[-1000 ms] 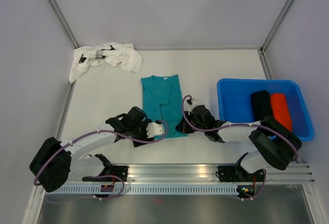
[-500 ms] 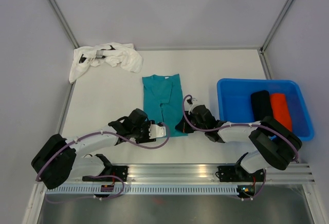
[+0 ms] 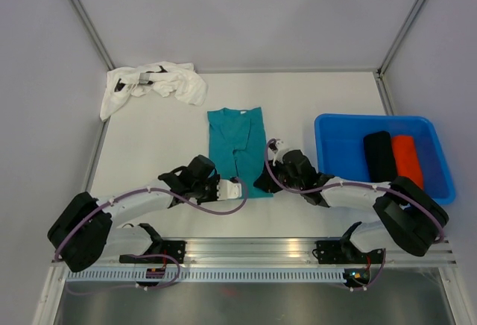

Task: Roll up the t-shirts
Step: Roll the tshirt

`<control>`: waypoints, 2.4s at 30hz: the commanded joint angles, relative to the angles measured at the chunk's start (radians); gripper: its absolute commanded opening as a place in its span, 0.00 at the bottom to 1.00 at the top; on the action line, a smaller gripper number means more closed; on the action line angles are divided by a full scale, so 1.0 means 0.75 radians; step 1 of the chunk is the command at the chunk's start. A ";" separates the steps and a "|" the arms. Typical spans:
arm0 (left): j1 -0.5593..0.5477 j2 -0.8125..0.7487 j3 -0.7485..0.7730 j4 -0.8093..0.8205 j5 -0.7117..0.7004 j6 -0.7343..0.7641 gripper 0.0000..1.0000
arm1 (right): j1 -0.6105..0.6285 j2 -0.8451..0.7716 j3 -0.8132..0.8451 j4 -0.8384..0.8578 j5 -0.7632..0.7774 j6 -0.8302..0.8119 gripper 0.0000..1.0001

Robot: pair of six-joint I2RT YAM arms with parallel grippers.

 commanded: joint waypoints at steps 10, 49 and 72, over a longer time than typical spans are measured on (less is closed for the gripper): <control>0.213 0.046 0.274 -0.431 0.413 0.014 0.02 | 0.077 -0.455 0.045 -0.321 -0.135 -1.106 0.47; 0.399 0.062 0.405 -0.965 0.622 0.263 0.02 | 0.411 -0.081 0.241 -0.728 -0.069 -1.389 0.11; 0.579 0.130 0.364 -0.743 0.811 0.225 0.63 | -0.053 0.107 0.470 -0.937 -0.647 -1.407 0.00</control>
